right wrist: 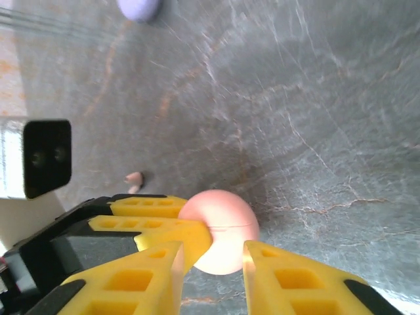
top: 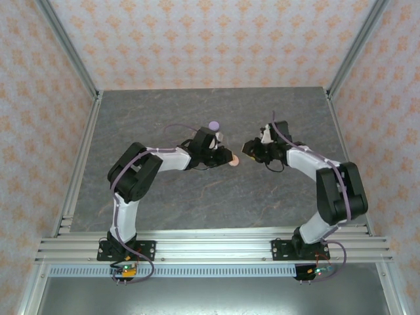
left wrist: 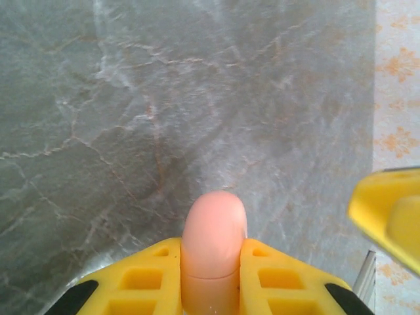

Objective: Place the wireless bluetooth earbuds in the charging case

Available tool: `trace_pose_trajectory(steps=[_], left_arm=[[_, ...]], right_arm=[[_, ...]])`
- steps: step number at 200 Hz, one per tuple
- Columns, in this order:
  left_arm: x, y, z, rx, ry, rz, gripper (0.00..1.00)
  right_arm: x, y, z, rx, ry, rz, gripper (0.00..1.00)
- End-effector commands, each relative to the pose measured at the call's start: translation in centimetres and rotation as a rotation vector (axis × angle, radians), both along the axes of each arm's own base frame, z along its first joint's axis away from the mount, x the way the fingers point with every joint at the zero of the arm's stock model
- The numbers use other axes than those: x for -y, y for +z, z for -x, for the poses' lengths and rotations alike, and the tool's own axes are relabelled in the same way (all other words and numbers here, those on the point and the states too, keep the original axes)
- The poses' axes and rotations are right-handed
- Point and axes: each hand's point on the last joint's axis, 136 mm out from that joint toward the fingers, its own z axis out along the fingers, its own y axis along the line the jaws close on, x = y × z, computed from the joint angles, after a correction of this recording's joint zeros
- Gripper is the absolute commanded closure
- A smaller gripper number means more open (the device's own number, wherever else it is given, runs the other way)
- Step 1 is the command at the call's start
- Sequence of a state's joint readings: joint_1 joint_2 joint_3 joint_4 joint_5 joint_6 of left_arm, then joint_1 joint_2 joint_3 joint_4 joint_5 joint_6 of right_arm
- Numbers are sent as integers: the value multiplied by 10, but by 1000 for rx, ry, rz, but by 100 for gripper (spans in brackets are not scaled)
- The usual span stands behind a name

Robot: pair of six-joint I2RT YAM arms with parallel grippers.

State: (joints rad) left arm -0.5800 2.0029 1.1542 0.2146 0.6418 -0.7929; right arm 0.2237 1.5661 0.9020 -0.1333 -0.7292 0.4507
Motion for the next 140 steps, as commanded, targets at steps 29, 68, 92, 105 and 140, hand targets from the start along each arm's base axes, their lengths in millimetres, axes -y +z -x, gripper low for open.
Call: trace_pose_trajectory(steps=[29, 68, 92, 105, 140], left_arm=[[-6, 104, -1, 289, -121, 127, 81], [-17, 150, 16, 444, -212, 131, 81], [-21, 177, 32, 529, -272, 154, 81], [-22, 188, 41, 565, -304, 158, 81], [-26, 215, 59, 649, -352, 192, 81]], right_arm=[[4, 60, 18, 168, 140, 10, 67], [-10, 120, 36, 343, 268, -68, 62], [-18, 149, 47, 419, 341, -124, 60], [-21, 162, 52, 456, 373, -148, 59], [-32, 192, 66, 536, 462, -208, 55]])
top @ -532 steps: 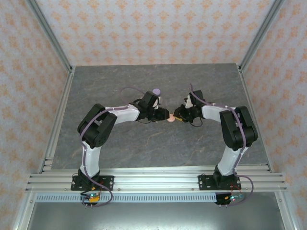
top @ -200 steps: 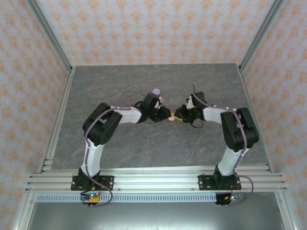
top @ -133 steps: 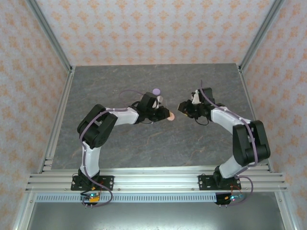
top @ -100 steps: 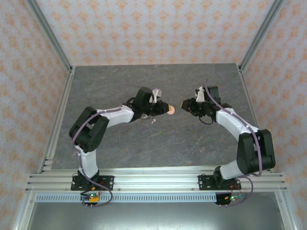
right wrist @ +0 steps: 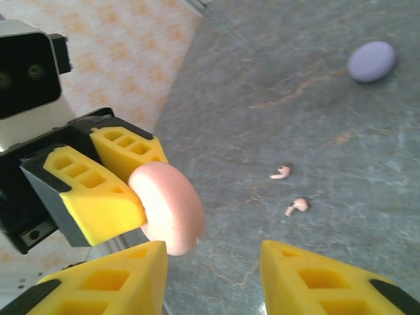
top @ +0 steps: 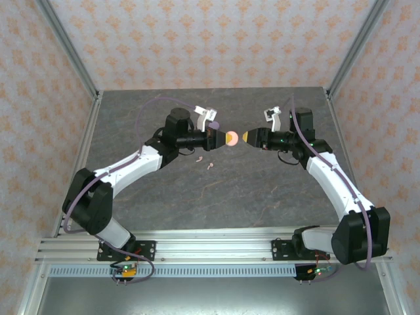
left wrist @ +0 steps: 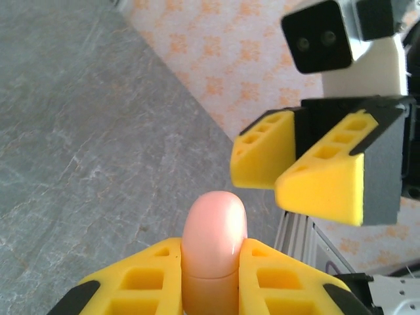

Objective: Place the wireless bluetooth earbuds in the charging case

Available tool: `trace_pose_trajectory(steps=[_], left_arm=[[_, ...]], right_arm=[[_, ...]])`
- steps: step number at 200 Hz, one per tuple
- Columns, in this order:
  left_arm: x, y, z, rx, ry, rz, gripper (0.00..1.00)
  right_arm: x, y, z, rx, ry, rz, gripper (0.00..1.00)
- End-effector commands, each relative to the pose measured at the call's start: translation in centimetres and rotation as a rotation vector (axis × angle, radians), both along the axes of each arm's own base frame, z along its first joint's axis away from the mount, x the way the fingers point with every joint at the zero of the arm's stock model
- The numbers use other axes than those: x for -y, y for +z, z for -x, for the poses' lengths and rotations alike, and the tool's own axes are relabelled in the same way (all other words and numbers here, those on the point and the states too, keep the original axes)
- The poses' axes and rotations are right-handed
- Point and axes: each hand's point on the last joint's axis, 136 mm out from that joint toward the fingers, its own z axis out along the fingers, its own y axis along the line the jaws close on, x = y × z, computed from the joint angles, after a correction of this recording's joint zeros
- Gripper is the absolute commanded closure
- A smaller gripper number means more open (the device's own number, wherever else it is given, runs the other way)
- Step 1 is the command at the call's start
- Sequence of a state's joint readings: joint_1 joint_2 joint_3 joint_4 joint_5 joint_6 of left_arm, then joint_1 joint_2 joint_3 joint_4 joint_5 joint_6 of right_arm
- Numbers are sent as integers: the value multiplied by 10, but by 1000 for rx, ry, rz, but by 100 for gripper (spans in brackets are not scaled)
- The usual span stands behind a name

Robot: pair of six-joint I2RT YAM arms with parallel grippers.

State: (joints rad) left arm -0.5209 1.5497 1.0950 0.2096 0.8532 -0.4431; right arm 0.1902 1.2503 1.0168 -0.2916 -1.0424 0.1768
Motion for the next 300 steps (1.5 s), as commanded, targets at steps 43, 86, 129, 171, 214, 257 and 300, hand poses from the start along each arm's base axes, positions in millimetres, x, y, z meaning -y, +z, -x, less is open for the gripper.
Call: trace_pose_trajectory(steps=[43, 86, 129, 171, 214, 257, 300], left_arm=[[-8, 41, 33, 145, -103, 43, 82], [-11, 53, 41, 169, -108, 60, 82], [-11, 57, 43, 170, -116, 82, 82], [-11, 55, 43, 163, -113, 85, 82], [-11, 57, 44, 163, -114, 95, 82], [-10, 57, 44, 161, -114, 101, 82], [-11, 56, 44, 158, -110, 94, 68]], right_arm=[[-26, 52, 33, 175, 217, -63, 48], [-37, 57, 42, 194, 278, -66, 47], [-45, 55, 44, 188, 316, -64, 49], [-48, 57, 42, 190, 320, -67, 57], [-51, 56, 42, 179, 333, -73, 59], [-52, 51, 40, 163, 335, -70, 63], [-51, 56, 40, 177, 328, -64, 76]])
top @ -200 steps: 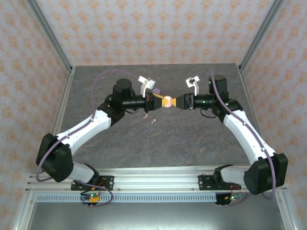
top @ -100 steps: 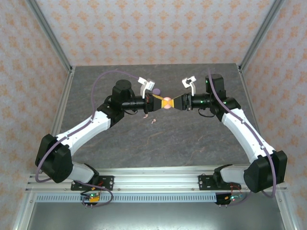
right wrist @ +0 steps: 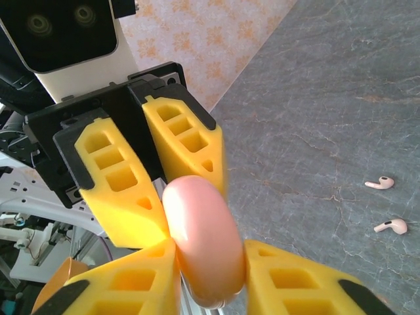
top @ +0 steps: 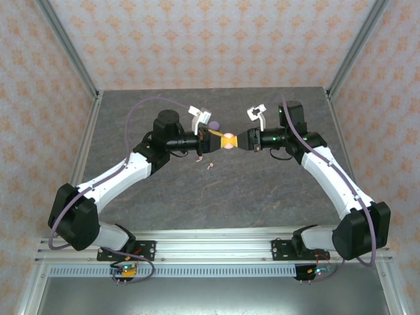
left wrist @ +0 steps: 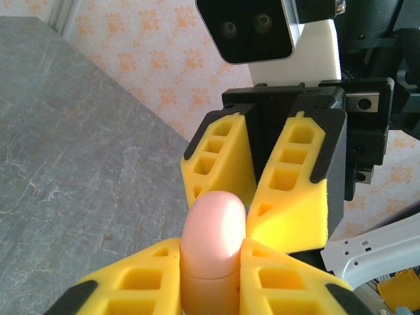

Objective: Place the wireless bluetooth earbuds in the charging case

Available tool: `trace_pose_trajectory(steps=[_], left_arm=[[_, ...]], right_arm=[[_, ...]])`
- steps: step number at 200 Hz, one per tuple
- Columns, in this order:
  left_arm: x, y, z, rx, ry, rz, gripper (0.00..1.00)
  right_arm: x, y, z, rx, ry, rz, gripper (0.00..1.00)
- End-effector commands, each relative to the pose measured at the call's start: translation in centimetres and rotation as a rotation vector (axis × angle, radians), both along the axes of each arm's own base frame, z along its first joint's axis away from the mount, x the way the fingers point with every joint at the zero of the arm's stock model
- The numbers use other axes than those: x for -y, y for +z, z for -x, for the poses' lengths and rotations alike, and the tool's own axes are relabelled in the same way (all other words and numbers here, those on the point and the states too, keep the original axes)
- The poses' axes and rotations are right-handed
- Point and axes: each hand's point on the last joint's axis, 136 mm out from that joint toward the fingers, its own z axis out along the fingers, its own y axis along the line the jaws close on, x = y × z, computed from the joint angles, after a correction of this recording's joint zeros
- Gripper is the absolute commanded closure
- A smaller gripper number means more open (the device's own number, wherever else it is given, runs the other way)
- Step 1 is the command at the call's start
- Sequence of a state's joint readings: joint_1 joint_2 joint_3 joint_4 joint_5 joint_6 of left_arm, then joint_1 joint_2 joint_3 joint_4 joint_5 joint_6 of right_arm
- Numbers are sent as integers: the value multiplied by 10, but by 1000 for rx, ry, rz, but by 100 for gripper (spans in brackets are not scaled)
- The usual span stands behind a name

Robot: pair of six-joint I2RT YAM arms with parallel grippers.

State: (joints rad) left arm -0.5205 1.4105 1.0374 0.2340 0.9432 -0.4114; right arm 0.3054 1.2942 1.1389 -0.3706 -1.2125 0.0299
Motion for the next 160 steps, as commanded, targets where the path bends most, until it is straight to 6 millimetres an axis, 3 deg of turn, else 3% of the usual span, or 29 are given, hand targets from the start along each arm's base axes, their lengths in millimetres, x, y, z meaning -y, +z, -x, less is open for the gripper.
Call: trace_pose_trajectory(steps=[1, 27, 62, 160], left_arm=[[-3, 16, 6, 48, -17, 29, 67], [-5, 11, 10, 50, -21, -2, 56], [-6, 7, 18, 49, -55, -21, 50], [4, 2, 23, 29, -115, -31, 52]], right_arm=[[-3, 19, 2, 67, 23, -19, 76], [-3, 22, 4, 63, 31, -19, 76], [-3, 23, 8, 60, 43, -21, 76], [-7, 21, 12, 49, 68, -22, 76]])
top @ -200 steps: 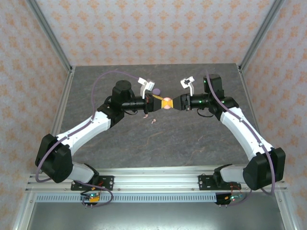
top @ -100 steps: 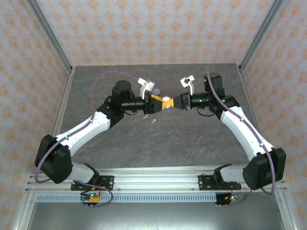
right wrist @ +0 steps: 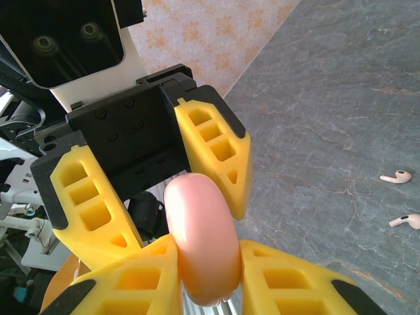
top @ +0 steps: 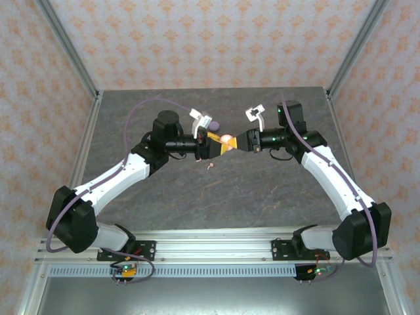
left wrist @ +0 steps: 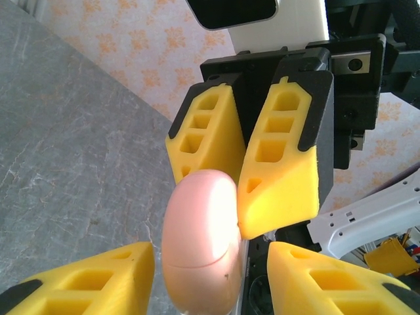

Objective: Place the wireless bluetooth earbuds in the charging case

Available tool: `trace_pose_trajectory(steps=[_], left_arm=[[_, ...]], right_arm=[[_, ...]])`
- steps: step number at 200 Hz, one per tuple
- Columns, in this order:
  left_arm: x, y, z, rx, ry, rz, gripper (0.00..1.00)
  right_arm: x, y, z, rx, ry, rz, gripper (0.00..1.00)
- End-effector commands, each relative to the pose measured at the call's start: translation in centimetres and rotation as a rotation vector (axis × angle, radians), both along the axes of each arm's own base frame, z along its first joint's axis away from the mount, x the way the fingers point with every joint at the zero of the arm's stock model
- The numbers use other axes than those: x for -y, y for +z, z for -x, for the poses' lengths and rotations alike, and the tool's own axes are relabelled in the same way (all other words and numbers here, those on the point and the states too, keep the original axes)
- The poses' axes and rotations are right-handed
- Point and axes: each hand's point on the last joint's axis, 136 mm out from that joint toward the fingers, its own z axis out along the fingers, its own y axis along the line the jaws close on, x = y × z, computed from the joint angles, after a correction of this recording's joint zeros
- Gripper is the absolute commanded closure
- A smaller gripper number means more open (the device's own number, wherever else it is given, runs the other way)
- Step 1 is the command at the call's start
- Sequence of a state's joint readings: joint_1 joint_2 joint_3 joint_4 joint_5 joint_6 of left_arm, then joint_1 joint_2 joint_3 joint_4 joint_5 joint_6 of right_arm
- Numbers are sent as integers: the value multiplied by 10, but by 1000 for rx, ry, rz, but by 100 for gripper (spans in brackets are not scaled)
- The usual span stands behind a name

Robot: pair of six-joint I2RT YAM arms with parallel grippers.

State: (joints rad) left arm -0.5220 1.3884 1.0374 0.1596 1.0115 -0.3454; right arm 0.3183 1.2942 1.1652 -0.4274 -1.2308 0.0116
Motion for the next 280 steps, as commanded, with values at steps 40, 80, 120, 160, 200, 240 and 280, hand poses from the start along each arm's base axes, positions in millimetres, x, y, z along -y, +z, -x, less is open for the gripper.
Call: trace_pose_trajectory(steps=[40, 80, 120, 160, 200, 240, 280], left_arm=[[6, 2, 3, 6, -36, -8, 62], [7, 4, 1, 6, -23, 0, 66], [9, 4, 1, 3, -26, 3, 65], [10, 1, 1, -1, -30, -5, 80], [8, 2, 3, 11, -27, -20, 81], [6, -1, 5, 12, -29, -34, 81], [6, -2, 4, 10, -24, -37, 81]], right_arm=[[-4, 17, 3, 59, 37, -25, 76], [-5, 14, 7, 52, 52, -20, 75], [-7, 12, 9, 50, 57, -15, 75], [-6, 12, 7, 54, 46, -3, 72], [-2, 10, -1, 73, -16, 26, 63], [-1, 13, -2, 84, -29, 24, 62], [-2, 12, -1, 74, -21, 23, 66]])
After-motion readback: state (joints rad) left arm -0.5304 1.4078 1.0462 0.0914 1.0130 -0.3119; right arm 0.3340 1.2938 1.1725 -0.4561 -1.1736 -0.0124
